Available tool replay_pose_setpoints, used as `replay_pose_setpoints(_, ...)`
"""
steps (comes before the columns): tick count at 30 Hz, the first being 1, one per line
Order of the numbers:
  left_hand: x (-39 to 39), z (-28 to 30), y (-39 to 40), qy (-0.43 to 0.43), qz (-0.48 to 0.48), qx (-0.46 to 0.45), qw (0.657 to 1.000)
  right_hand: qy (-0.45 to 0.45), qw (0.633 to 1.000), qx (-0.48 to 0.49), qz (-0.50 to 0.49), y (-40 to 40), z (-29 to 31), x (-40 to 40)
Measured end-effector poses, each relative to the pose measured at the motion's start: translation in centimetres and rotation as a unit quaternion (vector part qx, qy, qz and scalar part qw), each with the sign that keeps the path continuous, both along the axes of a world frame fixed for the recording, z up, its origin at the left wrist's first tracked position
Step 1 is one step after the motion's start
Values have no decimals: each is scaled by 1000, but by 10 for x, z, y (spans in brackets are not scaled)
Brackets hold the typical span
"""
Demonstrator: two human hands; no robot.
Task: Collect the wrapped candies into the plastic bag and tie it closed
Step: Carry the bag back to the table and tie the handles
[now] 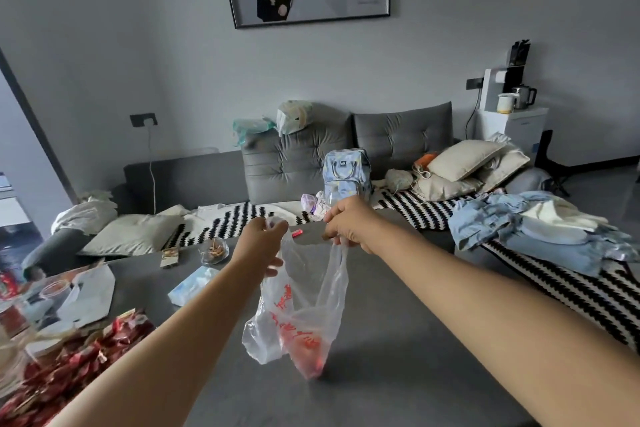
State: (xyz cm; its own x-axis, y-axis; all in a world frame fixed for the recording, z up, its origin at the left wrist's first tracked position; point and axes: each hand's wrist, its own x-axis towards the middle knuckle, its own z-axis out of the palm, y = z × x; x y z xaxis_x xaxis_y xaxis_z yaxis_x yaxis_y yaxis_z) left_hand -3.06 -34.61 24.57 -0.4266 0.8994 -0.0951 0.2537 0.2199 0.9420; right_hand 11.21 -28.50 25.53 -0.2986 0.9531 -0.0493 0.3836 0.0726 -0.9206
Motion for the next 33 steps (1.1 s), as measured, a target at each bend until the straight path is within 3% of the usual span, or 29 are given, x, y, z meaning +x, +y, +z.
replay_pose_setpoints(6, -63, -6, 55, 19, 14, 25, 999, -19, 994, 60, -94, 53, -6, -61)
replay_pose_setpoints(12, -119, -10, 111, 95, 8, 46, 994, -16, 982, 108, -154, 84, -7, -113)
replay_pose_setpoints(19, -157, -16, 163, 138, -32, 73, 987, -17, 977, 104, -187, 107, -9, -151)
replay_pose_setpoints(25, -167, -60, 186, 169, -74, 28, 983, -78, 982, 37, -169, 124, -56, -169)
replay_pose_setpoints(29, -167, -112, 189, 144, -119, -34, 982, -98, 986, -12, -132, 134, -100, -188)
replay_pose_setpoints(33, -165, -153, 196, 21, -125, -100, 987, -131, 987, -76, -52, 132, -144, -213)
